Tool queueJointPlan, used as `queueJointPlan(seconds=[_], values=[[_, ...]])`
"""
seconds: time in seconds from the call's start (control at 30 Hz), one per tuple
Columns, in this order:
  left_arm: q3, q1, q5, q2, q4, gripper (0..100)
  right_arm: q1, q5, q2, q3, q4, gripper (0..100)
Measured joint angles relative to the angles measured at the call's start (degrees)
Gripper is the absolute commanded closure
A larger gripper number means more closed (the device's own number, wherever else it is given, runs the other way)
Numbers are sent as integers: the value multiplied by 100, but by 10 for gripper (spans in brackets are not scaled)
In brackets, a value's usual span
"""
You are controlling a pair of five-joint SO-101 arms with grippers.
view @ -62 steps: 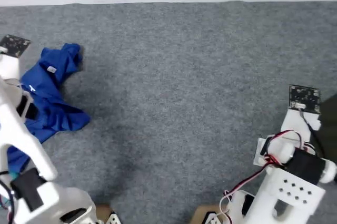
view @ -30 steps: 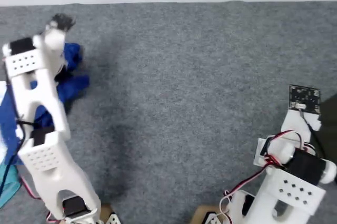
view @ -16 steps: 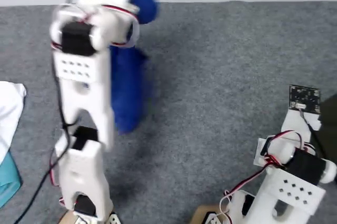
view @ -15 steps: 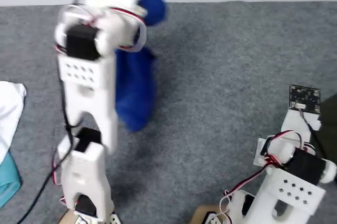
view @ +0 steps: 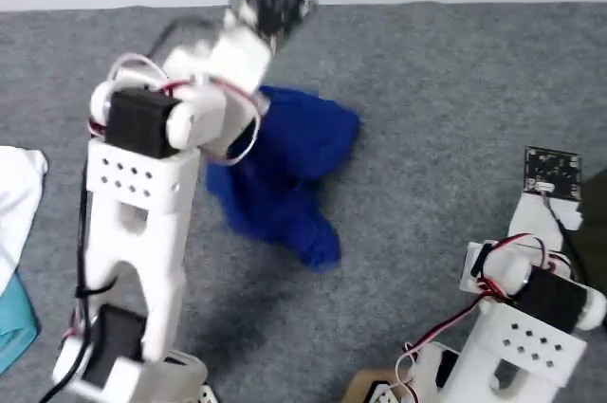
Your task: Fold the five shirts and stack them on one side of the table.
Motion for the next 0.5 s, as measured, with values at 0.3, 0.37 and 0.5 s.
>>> queueJointPlan(seconds=[0.3,0.37,0.5], values=[[3965,-2075,-1600,-853,-352,998,-1222,0,9,0,-18,990],[4360,-2690,-1873,-853,-571,998,-1776,0,9,0,-88,990],[4932,-3648,-2444,-853,-765,998,-2242,9,352,0,-193,990]])
